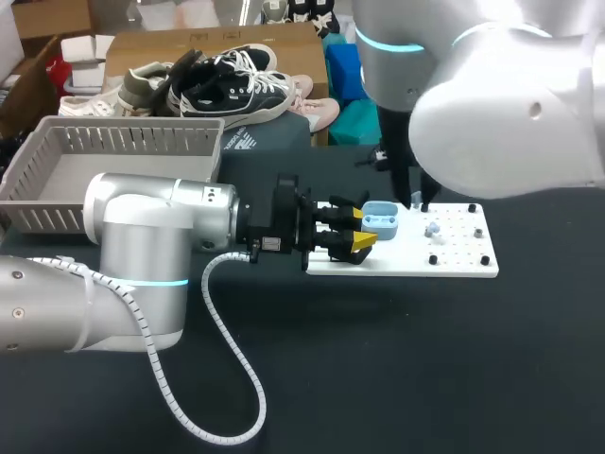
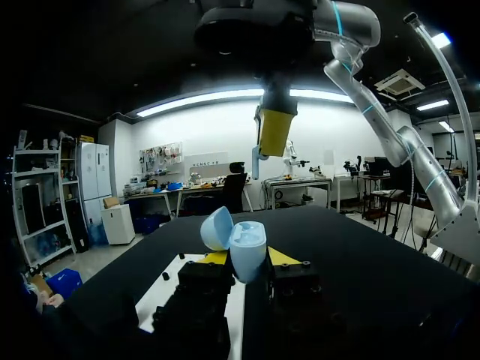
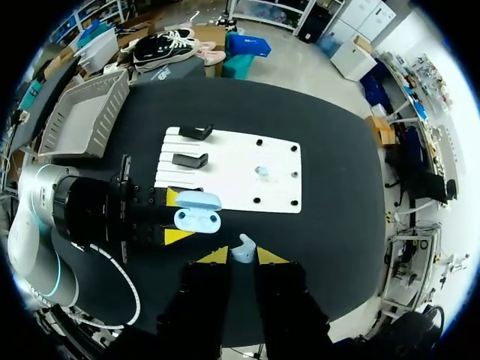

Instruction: Pick up each earbud case from the left stands, insert the matching earbuds, close the lid, and place the case in the box.

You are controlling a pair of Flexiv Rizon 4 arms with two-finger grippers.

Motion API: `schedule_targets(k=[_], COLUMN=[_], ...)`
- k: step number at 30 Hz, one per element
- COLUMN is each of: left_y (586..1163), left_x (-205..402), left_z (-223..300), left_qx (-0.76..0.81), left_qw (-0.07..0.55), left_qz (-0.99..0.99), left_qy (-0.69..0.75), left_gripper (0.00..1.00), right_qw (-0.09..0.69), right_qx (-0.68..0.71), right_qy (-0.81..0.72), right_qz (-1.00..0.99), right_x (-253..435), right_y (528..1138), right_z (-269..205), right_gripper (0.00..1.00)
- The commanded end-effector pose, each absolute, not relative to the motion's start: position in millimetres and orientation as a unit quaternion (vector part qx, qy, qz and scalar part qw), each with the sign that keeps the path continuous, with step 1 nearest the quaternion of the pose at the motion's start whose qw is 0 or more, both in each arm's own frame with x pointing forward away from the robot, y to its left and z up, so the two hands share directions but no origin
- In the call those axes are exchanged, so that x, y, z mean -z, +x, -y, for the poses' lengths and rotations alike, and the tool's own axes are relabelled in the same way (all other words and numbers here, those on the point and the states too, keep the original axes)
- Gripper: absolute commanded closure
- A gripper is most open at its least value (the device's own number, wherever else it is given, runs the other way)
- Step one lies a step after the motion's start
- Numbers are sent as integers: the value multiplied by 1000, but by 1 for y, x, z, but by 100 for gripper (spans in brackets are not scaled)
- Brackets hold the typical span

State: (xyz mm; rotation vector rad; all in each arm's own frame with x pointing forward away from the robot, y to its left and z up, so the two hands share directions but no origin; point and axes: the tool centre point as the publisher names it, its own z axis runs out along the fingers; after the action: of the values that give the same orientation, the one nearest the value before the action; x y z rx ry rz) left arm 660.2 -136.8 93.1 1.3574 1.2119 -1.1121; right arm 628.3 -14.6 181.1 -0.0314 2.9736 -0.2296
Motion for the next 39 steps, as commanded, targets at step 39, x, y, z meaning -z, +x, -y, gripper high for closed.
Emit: schedule_targets(k=[39], left_y=[659], left_x=[-93], left_z=[137], left_qx=[456], left_qw=[485], left_qz=[-498], left_qy=[556], left_gripper=[100], right_qw=[-1], right_qx=[64], right_qy=[181], right_qz=[-981], right_x=[-174], right_y=[636], right_z=[4], right_gripper=[100])
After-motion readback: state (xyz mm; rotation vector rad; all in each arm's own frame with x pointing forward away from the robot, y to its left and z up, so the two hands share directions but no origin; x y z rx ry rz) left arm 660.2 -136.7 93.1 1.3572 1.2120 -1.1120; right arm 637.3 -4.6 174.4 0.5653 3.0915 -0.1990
